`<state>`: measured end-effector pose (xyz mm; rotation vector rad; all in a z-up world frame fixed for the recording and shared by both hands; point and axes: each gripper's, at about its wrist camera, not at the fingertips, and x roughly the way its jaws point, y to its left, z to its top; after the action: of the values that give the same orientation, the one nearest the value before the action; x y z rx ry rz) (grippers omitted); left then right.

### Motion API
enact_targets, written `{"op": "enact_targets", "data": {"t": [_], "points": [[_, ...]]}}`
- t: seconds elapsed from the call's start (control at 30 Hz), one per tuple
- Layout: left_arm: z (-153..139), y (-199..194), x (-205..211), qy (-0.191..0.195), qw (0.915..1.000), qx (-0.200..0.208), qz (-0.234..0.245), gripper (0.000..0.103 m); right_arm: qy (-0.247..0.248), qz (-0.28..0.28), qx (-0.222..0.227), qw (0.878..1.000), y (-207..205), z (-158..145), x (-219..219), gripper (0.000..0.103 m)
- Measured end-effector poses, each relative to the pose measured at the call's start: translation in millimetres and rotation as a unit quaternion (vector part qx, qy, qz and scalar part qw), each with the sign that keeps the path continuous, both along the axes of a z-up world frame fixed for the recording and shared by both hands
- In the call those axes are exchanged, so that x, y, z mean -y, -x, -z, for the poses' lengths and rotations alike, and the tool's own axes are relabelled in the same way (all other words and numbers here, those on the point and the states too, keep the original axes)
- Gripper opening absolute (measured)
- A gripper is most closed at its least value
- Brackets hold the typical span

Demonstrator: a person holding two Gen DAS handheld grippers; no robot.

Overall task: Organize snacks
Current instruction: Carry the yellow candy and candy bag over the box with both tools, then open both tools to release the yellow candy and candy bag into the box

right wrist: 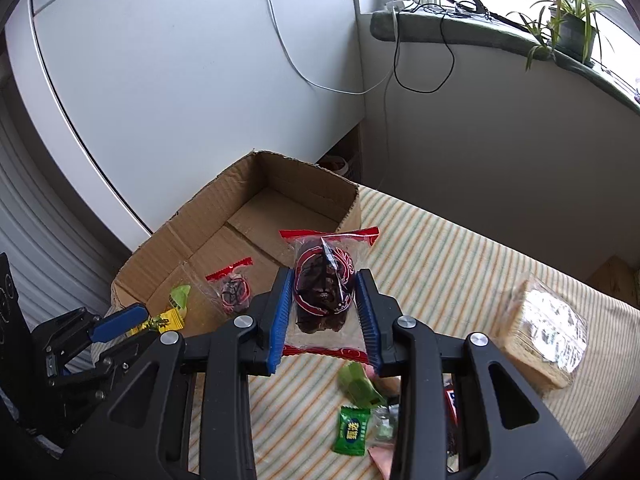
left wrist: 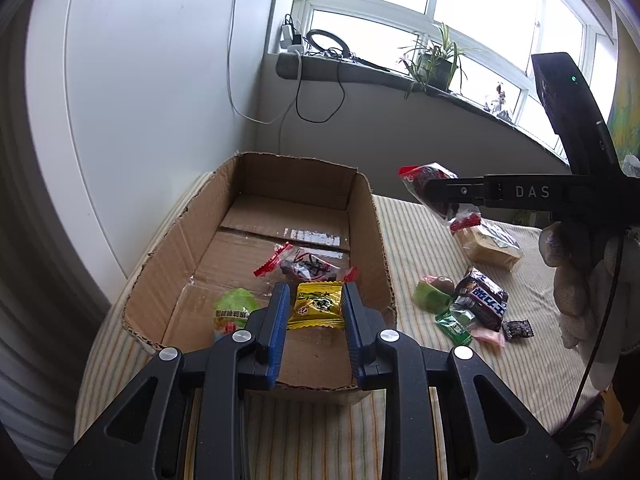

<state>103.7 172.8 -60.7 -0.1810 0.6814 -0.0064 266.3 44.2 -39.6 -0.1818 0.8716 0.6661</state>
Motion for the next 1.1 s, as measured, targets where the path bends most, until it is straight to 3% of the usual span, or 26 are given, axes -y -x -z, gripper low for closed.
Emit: {"op": "enact_targets", "data": {"t": [0.3, 0.73, 0.77, 0.83, 0.87, 1.1], "points": [[5, -7, -5, 0.002, 1.0, -0.006, 0.0, 0.025, 0.008, -0.028, -0.014, 0.999, -8, 16, -49, 0.033], [6, -10, -7, 0.01, 0.9999, -0.006, -0.001, 0.026, 0.017, -0.045, -0.022, 0.999, -10, 26, -65, 0.037], [6, -10, -8, 0.01, 0.9999, -0.007, -0.003, 0.029, 0.016, -0.046, -0.021, 0.999, -9, 25, -65, 0.044], [5, -9, -9, 0.013, 0.9999, -0.007, -0.008, 0.045, 0.013, -0.045, -0.016, 0.999, -7, 22, -64, 0.06], [5, -8, -10, 0.014, 0.9998, -0.003, -0.011, 0.058, 0.011, -0.044, -0.011, 0.999, -6, 20, -62, 0.067], [0, -2, -12, 0.018, 0.9997, 0.005, -0.018, 0.059, 0.009, -0.043, 0.0, 0.999, 2, 9, -53, 0.068]]}}
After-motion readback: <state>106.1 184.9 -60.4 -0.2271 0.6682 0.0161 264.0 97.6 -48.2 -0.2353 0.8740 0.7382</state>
